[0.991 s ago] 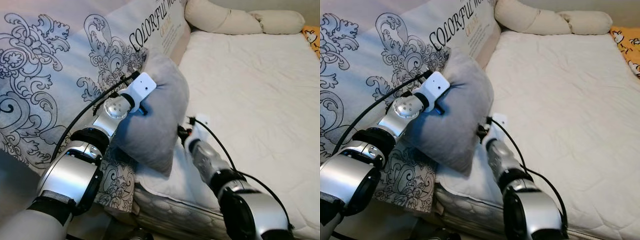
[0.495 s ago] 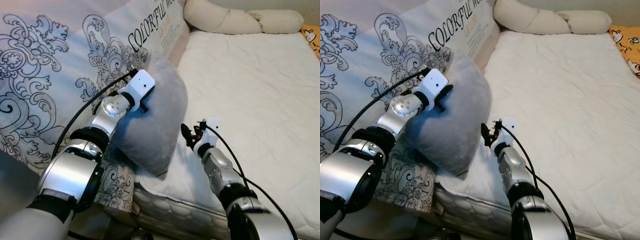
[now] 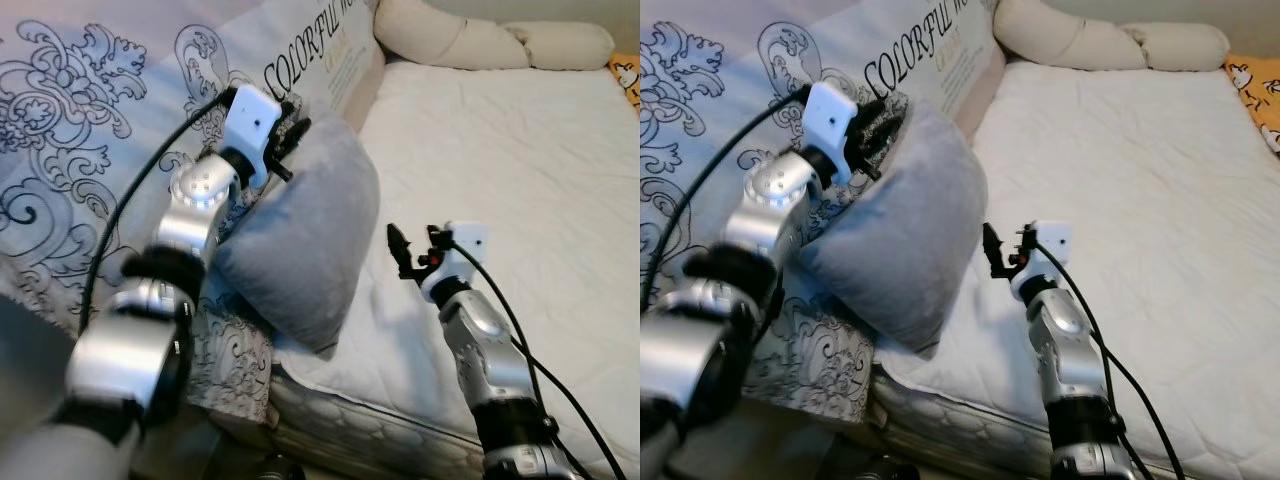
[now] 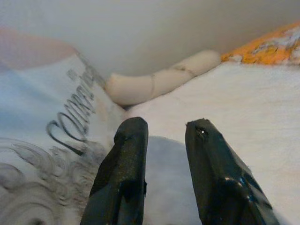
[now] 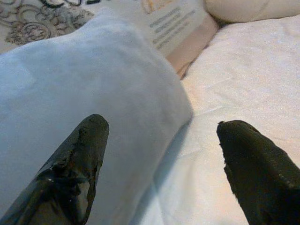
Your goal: Clean up the room
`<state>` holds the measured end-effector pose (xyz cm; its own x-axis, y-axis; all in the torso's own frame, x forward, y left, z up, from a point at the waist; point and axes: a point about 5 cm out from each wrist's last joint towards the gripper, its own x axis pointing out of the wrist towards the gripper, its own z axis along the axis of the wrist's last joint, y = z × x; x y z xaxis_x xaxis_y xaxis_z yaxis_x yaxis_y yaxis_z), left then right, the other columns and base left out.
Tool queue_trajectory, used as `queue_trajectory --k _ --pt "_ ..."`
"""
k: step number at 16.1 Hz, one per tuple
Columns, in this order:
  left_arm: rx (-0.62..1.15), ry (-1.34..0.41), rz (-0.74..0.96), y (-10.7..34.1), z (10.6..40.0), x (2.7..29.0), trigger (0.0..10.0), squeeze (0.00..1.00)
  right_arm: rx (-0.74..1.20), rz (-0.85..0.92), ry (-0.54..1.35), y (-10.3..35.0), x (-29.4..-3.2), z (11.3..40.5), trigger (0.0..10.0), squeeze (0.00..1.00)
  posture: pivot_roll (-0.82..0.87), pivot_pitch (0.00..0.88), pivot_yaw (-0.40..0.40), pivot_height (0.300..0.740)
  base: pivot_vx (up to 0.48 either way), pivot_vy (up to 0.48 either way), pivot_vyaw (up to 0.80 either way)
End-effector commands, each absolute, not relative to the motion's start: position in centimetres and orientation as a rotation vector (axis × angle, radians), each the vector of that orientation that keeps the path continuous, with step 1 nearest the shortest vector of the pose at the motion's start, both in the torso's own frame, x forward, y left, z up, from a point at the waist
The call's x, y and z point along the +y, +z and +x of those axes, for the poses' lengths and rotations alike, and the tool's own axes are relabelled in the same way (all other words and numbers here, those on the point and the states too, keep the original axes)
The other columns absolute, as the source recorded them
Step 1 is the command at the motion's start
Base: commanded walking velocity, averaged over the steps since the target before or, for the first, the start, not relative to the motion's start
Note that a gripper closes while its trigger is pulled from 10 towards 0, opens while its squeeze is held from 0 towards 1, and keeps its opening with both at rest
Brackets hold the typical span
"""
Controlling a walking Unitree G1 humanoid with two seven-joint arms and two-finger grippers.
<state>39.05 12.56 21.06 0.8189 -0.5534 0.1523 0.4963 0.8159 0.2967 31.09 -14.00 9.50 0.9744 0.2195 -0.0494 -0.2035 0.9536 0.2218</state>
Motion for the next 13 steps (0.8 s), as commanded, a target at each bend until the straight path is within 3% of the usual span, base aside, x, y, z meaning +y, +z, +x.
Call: queue_trajectory --k 1,3,6,13 --pt "-0.243 -0.568 0.195 21.3 38.7 12.7 10.0 0.0 0.065 0.208 0.209 10.1 -13.8 30.9 10.0 0.0 -0.04 0.0 0.075 0.74 0.0 0.0 0.0" --pt "-0.268 -0.54 0.073 19.0 34.1 12.3 10.0 0.0 0.006 0.246 0.158 12.4 -14.4 29.3 10.0 0.0 -0.04 0.0 0.065 0.74 0.0 0.0 0.0" --pt "-0.233 -0.443 0.051 18.0 30.9 13.0 10.0 0.0 -0.026 0.227 0.226 13.6 -14.1 27.8 10.0 0.0 -0.03 0.0 0.046 0.74 0.0 -0.235 0.0" --pt "-0.06 -0.218 0.077 15.9 27.2 16.0 10.0 0.0 0.015 0.176 0.263 14.1 -13.7 26.3 10.0 0.0 -0.02 0.0 0.016 0.74 0.0 -0.463 0.0"
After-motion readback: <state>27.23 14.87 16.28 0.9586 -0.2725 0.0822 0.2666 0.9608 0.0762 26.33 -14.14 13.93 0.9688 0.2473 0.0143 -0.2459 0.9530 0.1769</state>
